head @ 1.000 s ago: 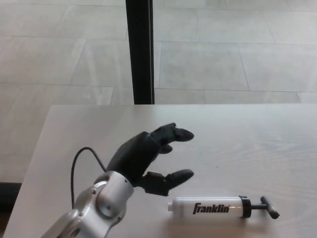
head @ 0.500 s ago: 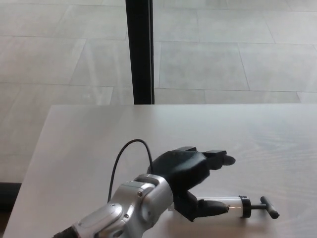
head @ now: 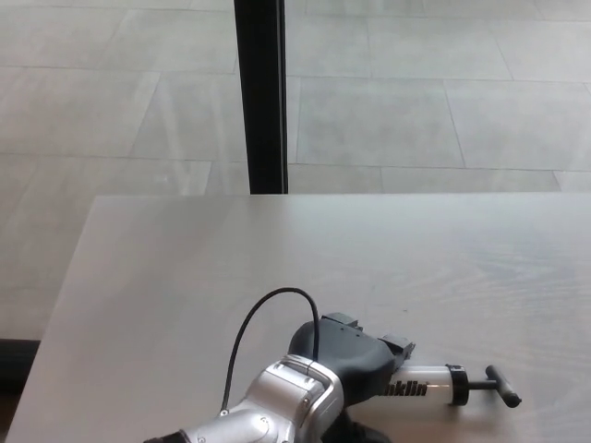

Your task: The robot uses its left hand to lift the air pump kept on the middle of the desk and use the right hand to pull out the handle

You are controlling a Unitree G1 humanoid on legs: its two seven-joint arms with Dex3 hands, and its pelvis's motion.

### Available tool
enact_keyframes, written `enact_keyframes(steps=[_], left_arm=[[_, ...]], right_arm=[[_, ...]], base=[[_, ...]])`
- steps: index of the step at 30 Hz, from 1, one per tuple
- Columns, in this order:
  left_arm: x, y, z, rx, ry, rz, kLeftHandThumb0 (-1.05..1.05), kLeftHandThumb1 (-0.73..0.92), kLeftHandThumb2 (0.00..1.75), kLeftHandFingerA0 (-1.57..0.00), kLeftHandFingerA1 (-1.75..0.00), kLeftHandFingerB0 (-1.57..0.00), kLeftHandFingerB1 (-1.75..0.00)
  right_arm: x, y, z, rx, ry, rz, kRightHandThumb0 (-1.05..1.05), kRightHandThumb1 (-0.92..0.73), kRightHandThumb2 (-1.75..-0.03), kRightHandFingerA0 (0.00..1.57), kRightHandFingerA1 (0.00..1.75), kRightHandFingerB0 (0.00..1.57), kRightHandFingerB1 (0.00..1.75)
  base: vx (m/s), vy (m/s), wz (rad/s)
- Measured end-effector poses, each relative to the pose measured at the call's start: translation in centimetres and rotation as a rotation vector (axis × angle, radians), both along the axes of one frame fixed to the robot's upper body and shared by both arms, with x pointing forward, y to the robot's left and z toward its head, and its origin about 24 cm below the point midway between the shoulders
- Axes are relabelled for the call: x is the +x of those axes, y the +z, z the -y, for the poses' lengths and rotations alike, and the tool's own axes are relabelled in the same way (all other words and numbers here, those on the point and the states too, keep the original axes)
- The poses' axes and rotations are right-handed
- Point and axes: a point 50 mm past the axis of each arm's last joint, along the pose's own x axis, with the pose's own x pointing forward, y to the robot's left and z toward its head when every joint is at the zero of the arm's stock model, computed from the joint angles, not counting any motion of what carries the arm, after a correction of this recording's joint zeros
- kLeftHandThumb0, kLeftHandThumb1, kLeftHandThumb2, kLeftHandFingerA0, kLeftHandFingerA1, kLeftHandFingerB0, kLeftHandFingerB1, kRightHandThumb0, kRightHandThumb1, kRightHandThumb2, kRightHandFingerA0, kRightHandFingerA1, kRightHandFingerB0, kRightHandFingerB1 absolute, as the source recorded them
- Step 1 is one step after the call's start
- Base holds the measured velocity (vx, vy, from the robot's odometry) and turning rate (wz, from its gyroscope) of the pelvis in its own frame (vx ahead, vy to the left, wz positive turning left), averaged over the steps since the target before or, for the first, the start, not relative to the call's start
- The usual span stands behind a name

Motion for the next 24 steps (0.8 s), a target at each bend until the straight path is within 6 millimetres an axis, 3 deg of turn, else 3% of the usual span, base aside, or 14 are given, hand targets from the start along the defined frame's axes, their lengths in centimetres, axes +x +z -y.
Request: enact_keyframes(steps=[1,6,7,8,10,11,12,14,15,16,17,18,20,24], left_arm=[[0.0,-0.1,-0.1,0.017,0.005,0.009,-0.96,0.59,1.0,0.0,-0.25,0.0,-0.09],[-0.2,-0.8,-0.3,0.07,0.032,0.042,-0.98,0.6,0.96,0.0,-0.19,-0.05,-0.16],[-0.3,-1.1,-0.3,0.071,0.041,0.048,-0.82,0.66,0.6,0.0,-0.23,-0.13,-0.35],[-0.4,-1.3,-0.3,0.064,0.056,0.057,-0.81,0.52,0.94,0.0,-0.37,-0.1,-0.46],[-0.5,-1.5,-0.2,0.04,0.078,0.083,-0.8,0.53,0.92,-0.03,-0.45,-0.13,-0.49],[-0.5,-1.6,0.0,0.025,0.087,0.097,-0.78,0.53,0.9,-0.07,-0.57,-0.18,-0.5],[-0.6,-1.6,0.1,0.015,0.093,0.109,-0.71,0.71,0.61,-0.2,-0.61,-0.28,-0.45],[-0.6,-1.6,0.3,-0.015,0.107,0.133,-0.7,0.69,0.59,-0.28,-0.63,-0.32,-0.46],[-0.6,-1.5,0.5,-0.03,0.114,0.144,-0.77,0.56,0.97,-0.29,-0.66,-0.28,-0.56],[-0.6,-1.5,0.7,-0.049,0.12,0.157,-0.72,0.56,0.99,-0.39,-0.71,-0.25,-0.55],[-0.6,-1.4,0.9,-0.061,0.123,0.165,-0.72,0.56,0.99,-0.39,-0.71,-0.25,-0.55],[-0.5,-1.4,1.1,-0.075,0.13,0.176,-0.73,0.7,0.62,-0.35,-0.69,-0.32,-0.48],[-0.5,-1.4,1.3,-0.099,0.145,0.196,-0.71,0.72,0.61,-0.45,-0.7,-0.38,-0.45],[-0.5,-1.5,1.6,-0.138,0.171,0.227,-0.63,0.7,0.61,-0.69,-0.83,-0.33,-0.48]], right_arm=[[0.0,0.0,0.0,0.002,0.0,0.0,-0.63,-0.81,-0.64,0.76,0.85,0.69,0.52],[0.1,0.2,-0.1,0.016,-0.008,0.009,-0.63,-0.8,-0.63,0.78,0.88,0.72,0.52],[0.2,0.3,-0.1,0.02,-0.01,0.012,-0.63,-0.8,-0.63,0.78,0.89,0.74,0.52],[0.2,0.3,-0.1,0.022,-0.012,0.015,-0.64,-0.79,-0.63,0.78,0.88,0.74,0.52],[0.2,0.5,-0.1,0.025,-0.016,0.02,-0.63,-0.79,-0.63,0.78,0.88,0.72,0.52],[0.3,0.5,-0.2,0.028,-0.016,0.022,-0.64,-0.79,-0.63,0.78,0.89,0.73,0.52],[0.3,0.5,-0.2,0.029,-0.017,0.022,-0.64,-0.79,-0.63,0.78,0.88,0.73,0.52],[0.3,0.6,-0.2,0.03,-0.018,0.023,-0.64,-0.79,-0.64,0.76,0.87,0.73,0.53],[0.3,0.6,-0.2,0.031,-0.018,0.023,-0.65,-0.79,-0.64,0.77,0.89,0.73,0.53],[0.3,0.6,-0.2,0.031,-0.018,0.023,-0.65,-0.79,-0.64,0.77,0.89,0.74,0.54],[0.3,0.6,-0.2,0.031,-0.018,0.023,-0.65,-0.79,-0.64,0.77,0.89,0.74,0.54],[0.3,0.5,-0.2,0.031,-0.018,0.023,-0.66,-0.79,-0.64,0.77,0.89,0.75,0.54],[0.3,0.5,-0.3,0.033,-0.017,0.023,-0.64,-0.79,-0.64,0.76,0.91,0.75,0.55],[0.3,0.5,-0.3,0.033,-0.016,0.023,-0.64,-0.78,-0.63,0.75,0.93,0.75,0.56]], base=[[0.0,0.0,0.0],[0.0,0.0,0.0],[0.0,0.0,0.0],[0.0,0.0,0.0],[0.0,0.0,0.0],[0.0,0.0,0.0],[0.0,0.0,0.0],[0.0,0.0,0.0],[0.0,0.0,0.0],[0.0,0.0,0.0],[0.0,0.0,0.0],[0.0,0.0,0.0],[0.0,0.0,0.0],[0.0,0.0,0.0]])
